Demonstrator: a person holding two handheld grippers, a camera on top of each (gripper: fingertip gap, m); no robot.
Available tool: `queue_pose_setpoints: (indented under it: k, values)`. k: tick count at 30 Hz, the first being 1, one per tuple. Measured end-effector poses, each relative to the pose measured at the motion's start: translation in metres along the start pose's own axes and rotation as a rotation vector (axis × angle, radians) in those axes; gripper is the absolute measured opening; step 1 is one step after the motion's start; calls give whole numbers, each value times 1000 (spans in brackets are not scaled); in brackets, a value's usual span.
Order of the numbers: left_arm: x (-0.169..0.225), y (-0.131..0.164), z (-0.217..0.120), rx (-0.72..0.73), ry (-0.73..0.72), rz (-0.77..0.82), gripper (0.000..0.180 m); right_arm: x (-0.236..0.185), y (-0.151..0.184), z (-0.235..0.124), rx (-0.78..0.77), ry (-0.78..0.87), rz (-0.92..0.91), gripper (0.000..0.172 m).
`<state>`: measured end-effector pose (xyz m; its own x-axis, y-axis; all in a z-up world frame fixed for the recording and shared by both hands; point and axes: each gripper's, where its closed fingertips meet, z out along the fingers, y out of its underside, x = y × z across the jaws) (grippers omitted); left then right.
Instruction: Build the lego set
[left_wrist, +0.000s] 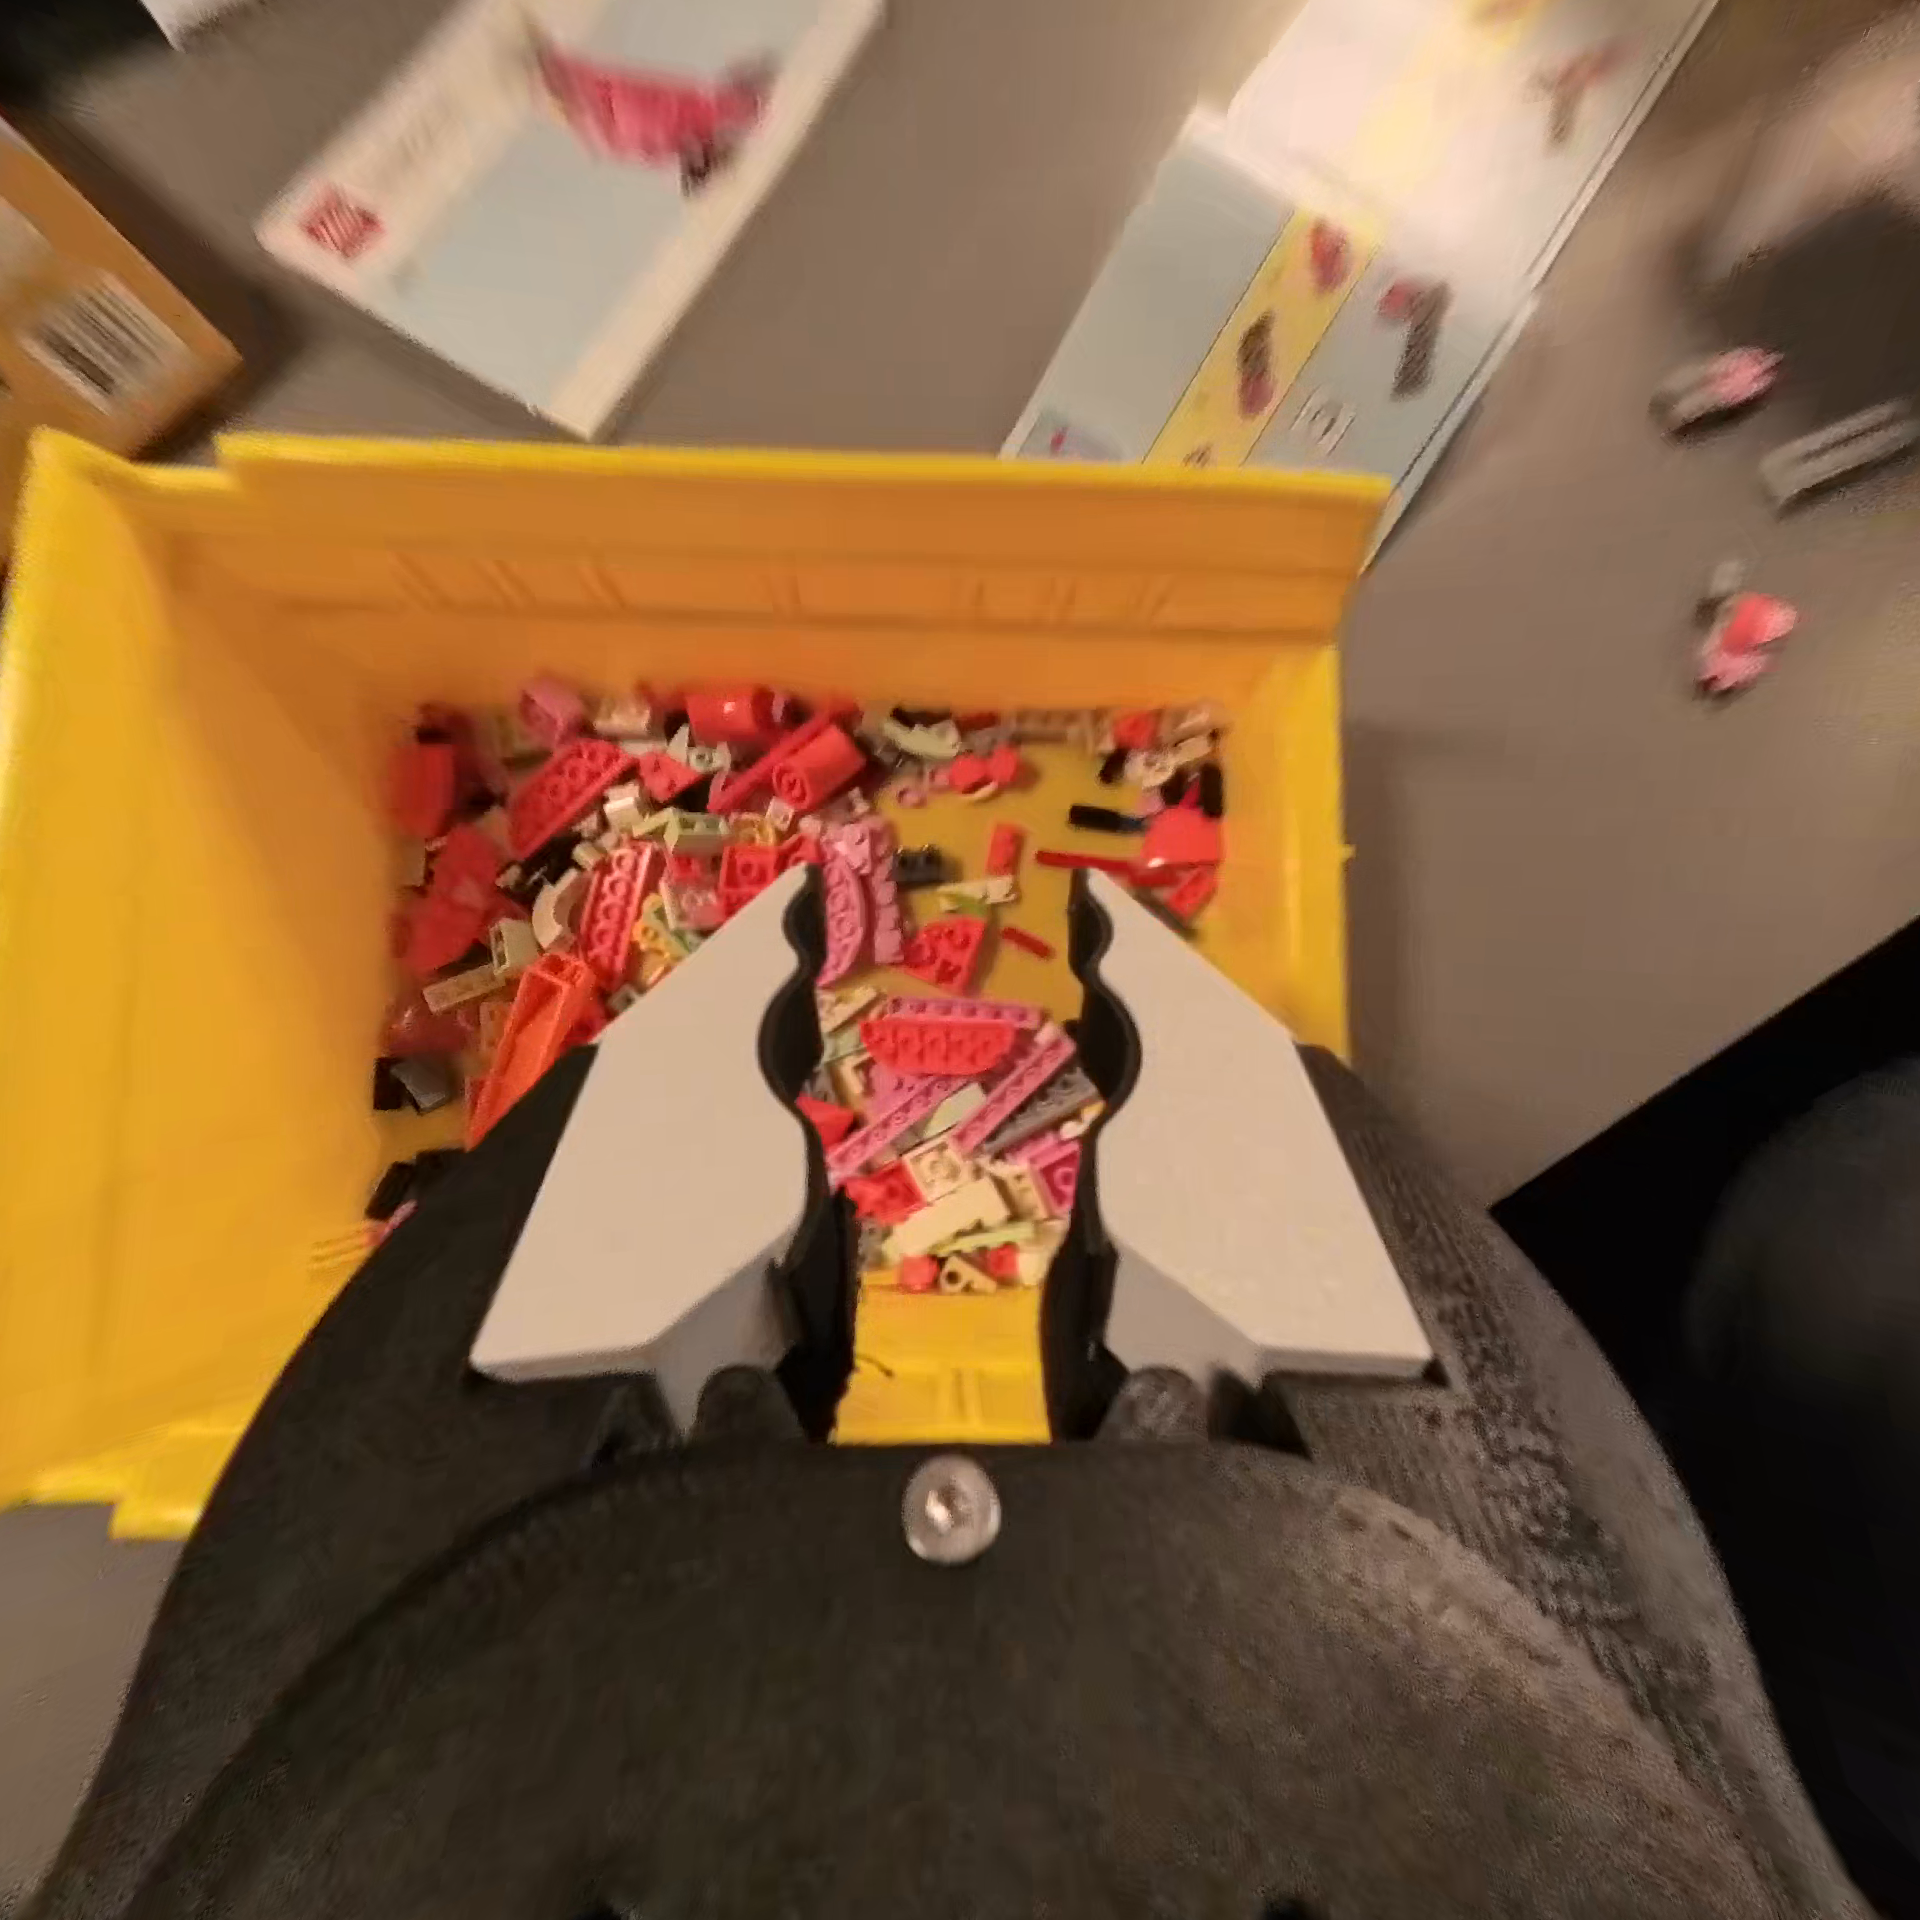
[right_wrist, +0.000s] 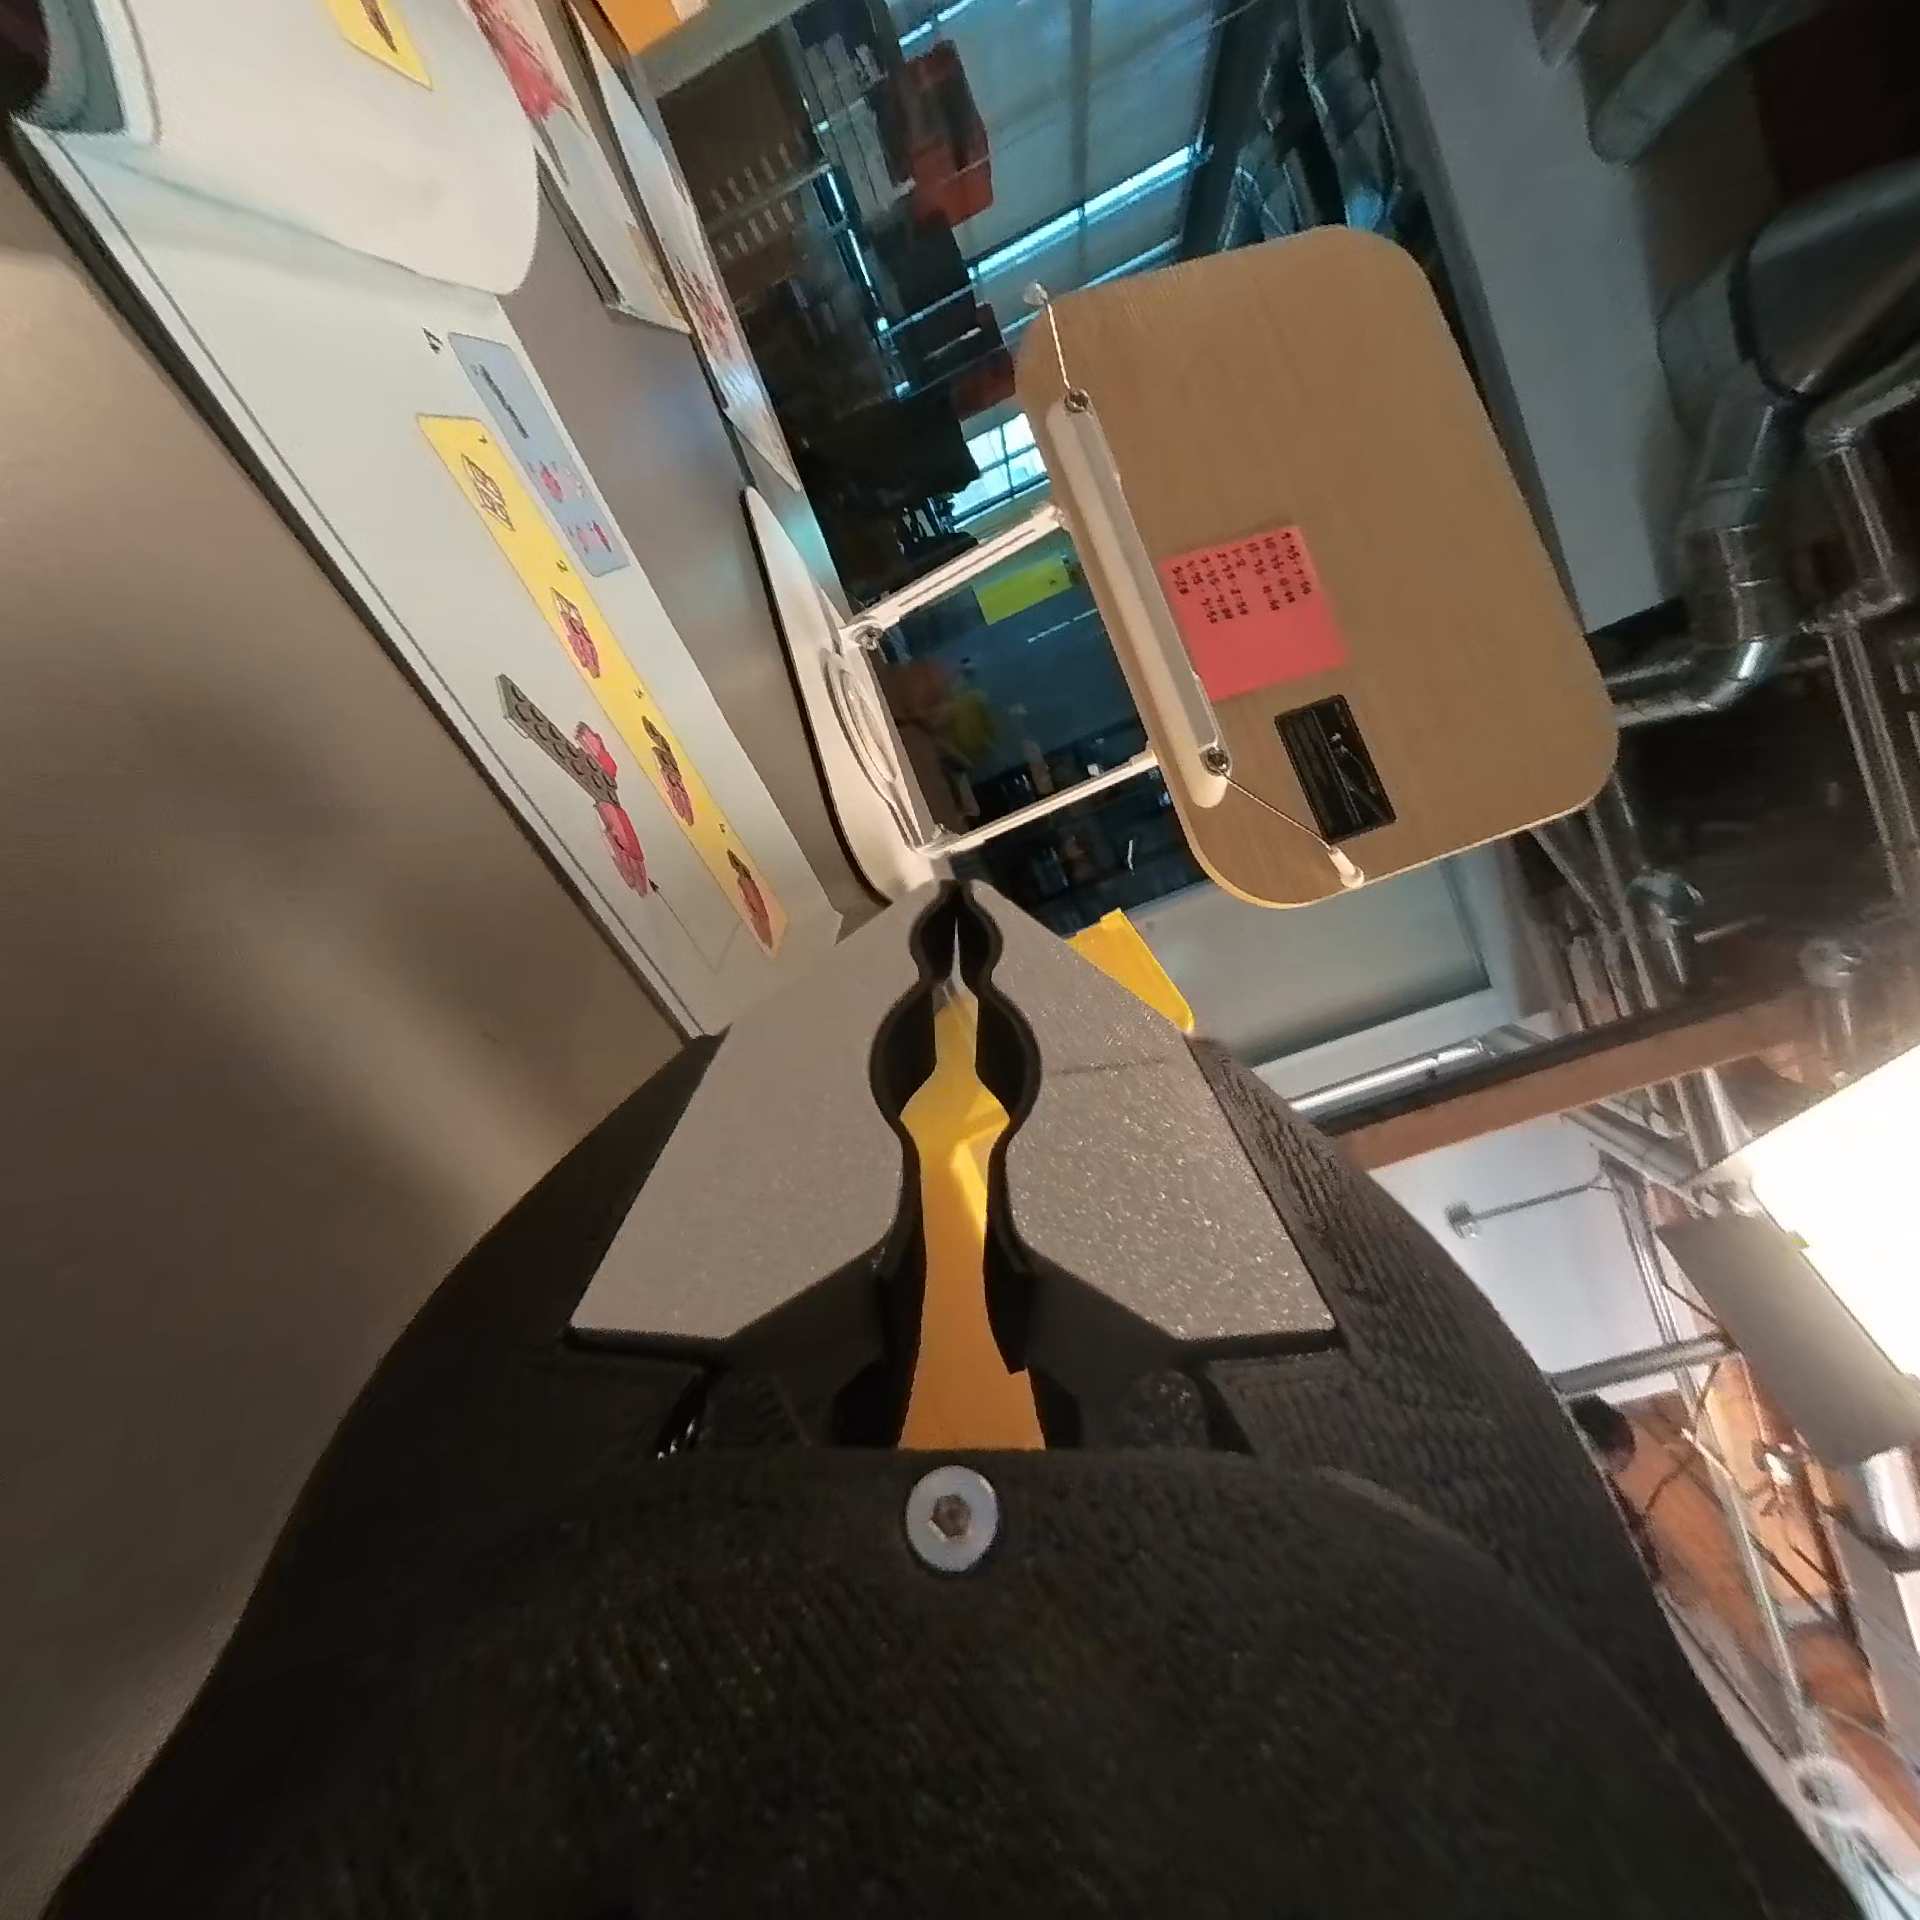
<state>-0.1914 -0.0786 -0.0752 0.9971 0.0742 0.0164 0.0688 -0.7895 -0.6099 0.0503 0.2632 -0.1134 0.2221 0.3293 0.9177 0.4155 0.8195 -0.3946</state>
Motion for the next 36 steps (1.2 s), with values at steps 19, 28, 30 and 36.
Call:
queue_pose_setpoints:
  k: [19,28,30,36]
  values:
    - [12,94,23,-776,194,-126,64,5,7,1,-32,29,-6,0]
    - [48,122,19,-864,251,-45,26,4,5,0,-24,26,-12,0]
    - [43,123,22,-860,217,-32,26,4,5,0,-25,23,-14,0]
    - [25,113,36,-772,141,21,16,2,6,0,-28,16,-17,0]
